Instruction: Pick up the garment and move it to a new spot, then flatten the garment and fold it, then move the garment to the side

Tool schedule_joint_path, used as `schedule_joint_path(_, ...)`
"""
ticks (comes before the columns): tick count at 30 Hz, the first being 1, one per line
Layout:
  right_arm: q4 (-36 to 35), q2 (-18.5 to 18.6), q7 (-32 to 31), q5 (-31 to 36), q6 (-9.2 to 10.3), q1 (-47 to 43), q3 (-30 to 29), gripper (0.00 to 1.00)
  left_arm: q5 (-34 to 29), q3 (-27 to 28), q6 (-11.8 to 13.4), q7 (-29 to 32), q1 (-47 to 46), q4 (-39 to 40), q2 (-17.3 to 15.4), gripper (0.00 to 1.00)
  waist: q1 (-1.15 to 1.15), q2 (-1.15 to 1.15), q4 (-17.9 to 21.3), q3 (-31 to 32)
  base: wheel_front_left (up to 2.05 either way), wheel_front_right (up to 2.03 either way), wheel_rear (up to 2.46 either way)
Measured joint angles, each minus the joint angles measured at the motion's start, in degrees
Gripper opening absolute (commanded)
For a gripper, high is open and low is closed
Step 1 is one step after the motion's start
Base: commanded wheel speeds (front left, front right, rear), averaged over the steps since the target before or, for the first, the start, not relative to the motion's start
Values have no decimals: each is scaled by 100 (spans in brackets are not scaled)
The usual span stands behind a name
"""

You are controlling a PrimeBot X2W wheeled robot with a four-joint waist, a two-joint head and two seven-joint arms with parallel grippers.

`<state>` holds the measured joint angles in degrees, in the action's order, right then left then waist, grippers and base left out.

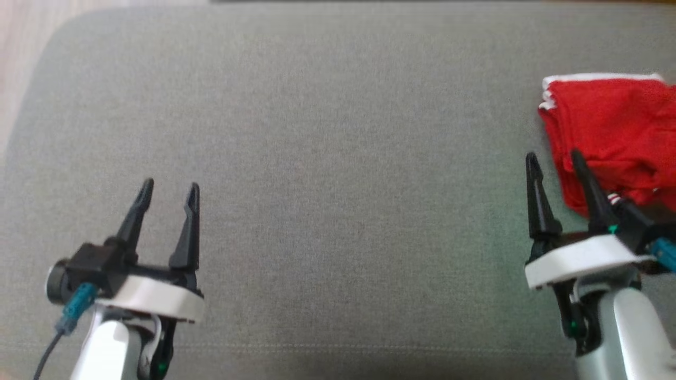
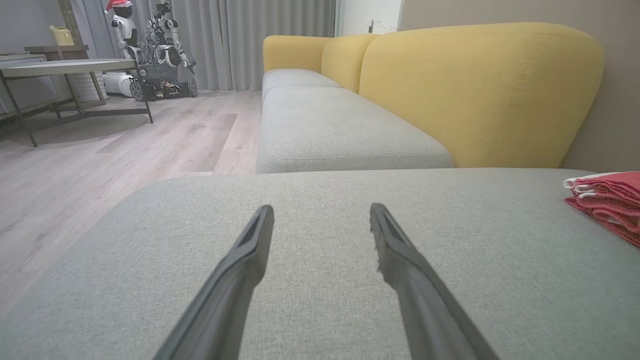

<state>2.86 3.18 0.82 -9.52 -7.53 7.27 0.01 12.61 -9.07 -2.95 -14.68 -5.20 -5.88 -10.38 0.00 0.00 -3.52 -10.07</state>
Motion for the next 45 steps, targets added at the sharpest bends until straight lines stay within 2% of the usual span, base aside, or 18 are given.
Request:
schedule_joint_path(16,-113,-43,-263,21,0,-649,-101,100,-34,-149,143,183,522,-1,-52,100,0,0,-2,711,0,0,0)
schedule_joint_path(45,-197,-46,-369,19,0,-708,-118,100,-34,-307,253,297,584,15,-142,100,0,0,-1,775,0,0,0)
